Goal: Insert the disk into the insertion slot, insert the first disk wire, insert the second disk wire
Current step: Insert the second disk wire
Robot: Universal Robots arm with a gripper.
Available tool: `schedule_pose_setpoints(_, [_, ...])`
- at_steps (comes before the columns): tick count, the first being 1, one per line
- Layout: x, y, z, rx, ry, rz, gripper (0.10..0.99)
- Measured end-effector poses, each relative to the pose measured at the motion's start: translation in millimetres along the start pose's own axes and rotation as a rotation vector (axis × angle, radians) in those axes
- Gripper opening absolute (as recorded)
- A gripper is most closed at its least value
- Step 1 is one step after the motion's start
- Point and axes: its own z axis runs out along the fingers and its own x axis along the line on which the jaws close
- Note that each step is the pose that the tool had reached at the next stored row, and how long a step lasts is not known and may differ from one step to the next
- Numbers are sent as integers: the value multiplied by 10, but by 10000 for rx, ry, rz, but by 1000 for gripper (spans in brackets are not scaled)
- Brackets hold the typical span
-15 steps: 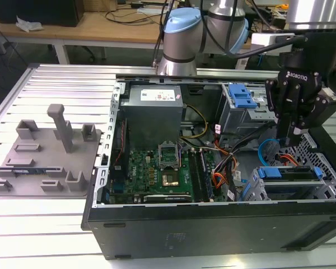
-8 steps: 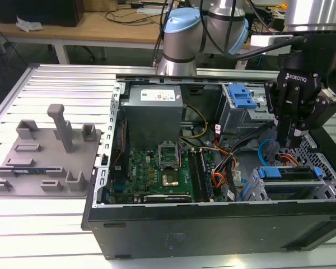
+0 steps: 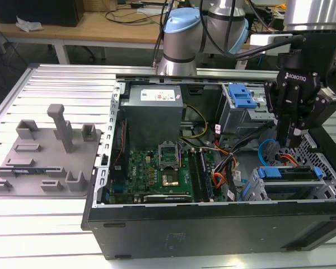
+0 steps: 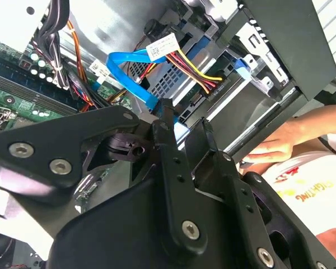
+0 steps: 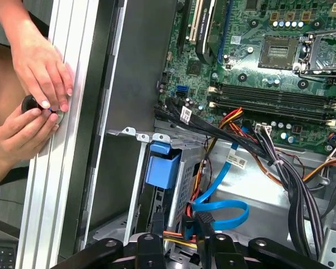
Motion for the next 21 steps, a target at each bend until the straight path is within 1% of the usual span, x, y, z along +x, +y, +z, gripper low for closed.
schedule_pose_setpoints(1, [0, 0, 0, 0, 0, 0, 365])
schedule_pose_setpoints(2, [-1, 0, 2, 0, -1, 0, 345])
schedule_pose_setpoints(3, [-1, 0, 2, 0, 0, 0, 216])
schedule_pose_setpoints(4, [-2, 0, 3, 0, -1, 0, 161])
schedule_pose_setpoints(5, [-2, 0, 4, 0, 0, 0, 157])
schedule_pose_setpoints(13, [-3, 0, 6, 0, 1, 0, 157])
schedule_pose_setpoints(14, [-3, 0, 5, -1, 3, 0, 169])
schedule_pose_setpoints(16, [-3, 0, 5, -1, 3, 0, 294])
schedule_pose_setpoints(21, [-9, 0, 20, 0, 3, 0, 294])
